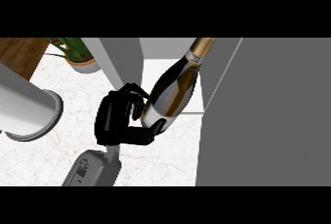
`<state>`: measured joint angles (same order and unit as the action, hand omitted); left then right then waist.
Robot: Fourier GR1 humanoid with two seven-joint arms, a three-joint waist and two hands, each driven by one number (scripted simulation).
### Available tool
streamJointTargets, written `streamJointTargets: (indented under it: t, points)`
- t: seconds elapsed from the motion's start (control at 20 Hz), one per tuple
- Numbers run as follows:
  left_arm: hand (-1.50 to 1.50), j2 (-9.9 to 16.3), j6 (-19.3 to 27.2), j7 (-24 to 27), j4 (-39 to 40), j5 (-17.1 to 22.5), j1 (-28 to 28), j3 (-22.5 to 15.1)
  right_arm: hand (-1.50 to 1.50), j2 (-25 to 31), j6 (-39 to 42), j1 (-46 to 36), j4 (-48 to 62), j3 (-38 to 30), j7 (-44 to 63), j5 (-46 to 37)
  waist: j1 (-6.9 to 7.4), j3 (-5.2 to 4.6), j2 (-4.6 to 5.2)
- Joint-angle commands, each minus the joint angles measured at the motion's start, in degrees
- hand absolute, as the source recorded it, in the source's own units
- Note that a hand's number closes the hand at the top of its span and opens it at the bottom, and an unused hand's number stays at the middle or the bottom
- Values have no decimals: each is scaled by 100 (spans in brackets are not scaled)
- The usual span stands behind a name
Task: Pick up the wine, place it into the cabinet and close the cabinet
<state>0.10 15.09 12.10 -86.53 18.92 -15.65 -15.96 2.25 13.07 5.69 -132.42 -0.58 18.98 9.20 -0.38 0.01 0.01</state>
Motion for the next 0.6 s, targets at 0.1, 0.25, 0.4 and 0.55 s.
streamJointTargets:
  t: [0.1, 0.25, 0.4, 0.55]
  points:
    - [150, -10, 614, -162, 401, -388, -447, -467, -150, 48, -147, -290, -61, -74, 267, 10, 19, -1, -3]
    - [150, -10, 657, 322, 1215, -138, -695, -512, -150, 9, 203, 245, 216, -257, -463, 109, -10, 0, 2]
    - [150, -10, 751, 841, 2344, 291, -1405, -400, -150, -5, 82, 154, -126, -43, -4, 118, -50, -3, 13]
    - [150, -10, 1145, 1040, 2297, 876, -1282, -934, -150, -122, 186, 520, -146, 63, -289, 2, -49, -2, 6]
